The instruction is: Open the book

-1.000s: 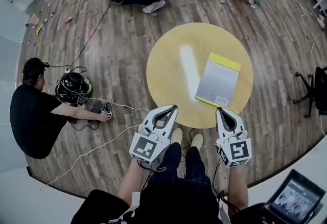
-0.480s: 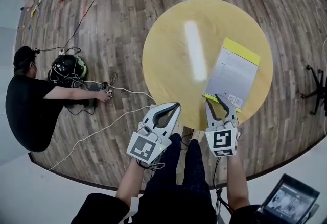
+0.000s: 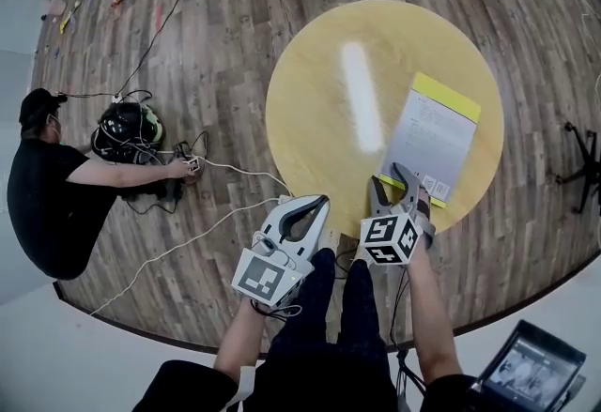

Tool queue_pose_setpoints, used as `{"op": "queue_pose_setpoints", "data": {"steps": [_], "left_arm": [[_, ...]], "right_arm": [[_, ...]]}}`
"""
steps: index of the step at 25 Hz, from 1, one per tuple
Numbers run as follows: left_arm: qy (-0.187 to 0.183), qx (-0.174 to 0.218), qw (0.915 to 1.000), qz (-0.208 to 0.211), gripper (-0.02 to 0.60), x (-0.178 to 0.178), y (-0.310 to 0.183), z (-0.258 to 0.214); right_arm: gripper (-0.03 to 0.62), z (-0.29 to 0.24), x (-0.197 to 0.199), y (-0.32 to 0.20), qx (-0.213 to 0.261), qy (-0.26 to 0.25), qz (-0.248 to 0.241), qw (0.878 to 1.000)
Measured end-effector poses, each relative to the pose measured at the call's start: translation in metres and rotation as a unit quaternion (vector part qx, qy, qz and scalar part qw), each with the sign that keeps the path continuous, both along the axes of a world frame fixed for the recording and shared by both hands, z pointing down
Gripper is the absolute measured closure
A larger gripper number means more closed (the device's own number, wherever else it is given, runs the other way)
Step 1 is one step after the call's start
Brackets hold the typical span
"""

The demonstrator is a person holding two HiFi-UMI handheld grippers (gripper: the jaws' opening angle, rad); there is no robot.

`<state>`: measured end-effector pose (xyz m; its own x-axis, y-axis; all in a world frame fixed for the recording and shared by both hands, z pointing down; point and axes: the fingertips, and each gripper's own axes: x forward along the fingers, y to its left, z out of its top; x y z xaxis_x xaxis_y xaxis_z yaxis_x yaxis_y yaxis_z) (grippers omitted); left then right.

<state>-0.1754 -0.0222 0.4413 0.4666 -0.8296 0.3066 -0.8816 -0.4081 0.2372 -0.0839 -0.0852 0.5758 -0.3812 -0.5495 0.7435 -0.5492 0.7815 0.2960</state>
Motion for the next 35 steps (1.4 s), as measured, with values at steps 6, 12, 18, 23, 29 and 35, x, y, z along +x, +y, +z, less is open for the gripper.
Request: {"op": "queue_pose_setpoints", "data": {"steps": [6,12,18,23,29,35], "left_arm": [[0.002,-0.008,1.0,-0.003,0.584,-0.002,-0.001,0.0],[0.003,-0.005,1.0,0.001,0.584,-0.002,0.0,0.002],[0.004,-0.008,1.0,0.004,0.584,-0.002,0.003,0.005],[0.004,-0.009,0.9999,0.008,0.584,0.0,0.01,0.009],[0.0,-0.004,0.9999,0.013,0.584,-0.003,0.018,0.004],[-0.005,-0.008,0.9999,0.012,0.584,-0.008,0.027,0.001]], "right_arm": [[0.388,-0.003,0.002,0.0,-0.002,-0.039,0.034,0.999],[0.457,0.004,-0.003,0.006,-0.014,-0.032,0.04,0.999],[0.546,0.001,-0.008,0.009,-0.036,-0.086,0.091,0.992],[0.577,0.001,-0.006,0.008,-0.041,-0.099,0.136,0.985],[0.586,0.001,-0.006,0.008,-0.062,-0.106,0.145,0.982],[0.589,-0.014,-0.001,0.008,-0.05,-0.141,0.163,0.975]]}}
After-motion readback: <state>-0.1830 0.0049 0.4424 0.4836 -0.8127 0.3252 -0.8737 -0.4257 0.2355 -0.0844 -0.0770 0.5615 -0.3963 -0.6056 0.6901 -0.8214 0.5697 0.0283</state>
